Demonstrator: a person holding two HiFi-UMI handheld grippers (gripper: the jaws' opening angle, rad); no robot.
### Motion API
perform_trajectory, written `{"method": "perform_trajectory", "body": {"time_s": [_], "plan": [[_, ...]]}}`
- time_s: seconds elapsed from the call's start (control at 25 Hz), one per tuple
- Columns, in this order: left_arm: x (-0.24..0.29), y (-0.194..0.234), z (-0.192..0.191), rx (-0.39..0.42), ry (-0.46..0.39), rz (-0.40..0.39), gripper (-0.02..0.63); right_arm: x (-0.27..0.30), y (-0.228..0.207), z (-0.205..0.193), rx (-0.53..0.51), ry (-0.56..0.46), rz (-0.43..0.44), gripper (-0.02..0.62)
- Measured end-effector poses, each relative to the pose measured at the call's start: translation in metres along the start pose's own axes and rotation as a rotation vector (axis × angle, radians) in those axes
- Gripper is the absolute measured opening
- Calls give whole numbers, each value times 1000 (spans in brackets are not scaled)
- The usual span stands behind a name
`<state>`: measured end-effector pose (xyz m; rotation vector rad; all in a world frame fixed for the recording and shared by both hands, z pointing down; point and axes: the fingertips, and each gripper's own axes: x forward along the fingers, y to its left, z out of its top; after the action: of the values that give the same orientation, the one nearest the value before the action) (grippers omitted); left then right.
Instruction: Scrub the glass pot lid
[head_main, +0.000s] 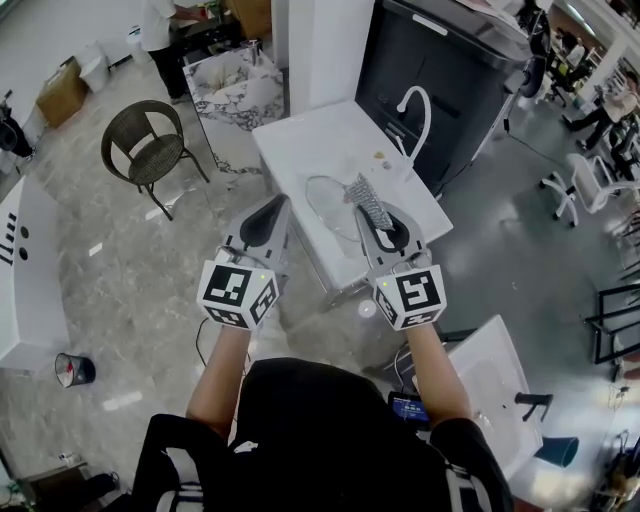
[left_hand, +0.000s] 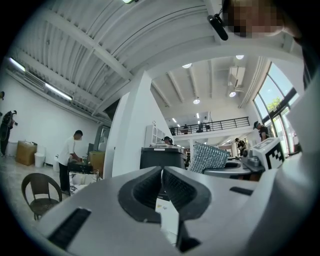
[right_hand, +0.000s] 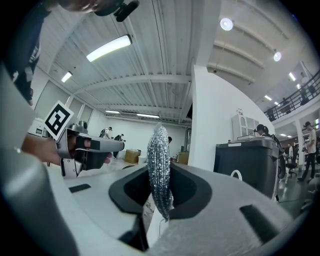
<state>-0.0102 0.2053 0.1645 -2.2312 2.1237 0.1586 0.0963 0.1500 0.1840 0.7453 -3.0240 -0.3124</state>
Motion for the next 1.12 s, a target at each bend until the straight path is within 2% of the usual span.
{"method": "perform_trajectory", "body": {"time_s": [0.76,1.12], "plan": [[99,79,-9,4,40,-62,12,113,-49,-17,27,29,-41,63],[131,133,-1,-11,42,-100,12,174,-52,-8,27,44,-73,63]]}}
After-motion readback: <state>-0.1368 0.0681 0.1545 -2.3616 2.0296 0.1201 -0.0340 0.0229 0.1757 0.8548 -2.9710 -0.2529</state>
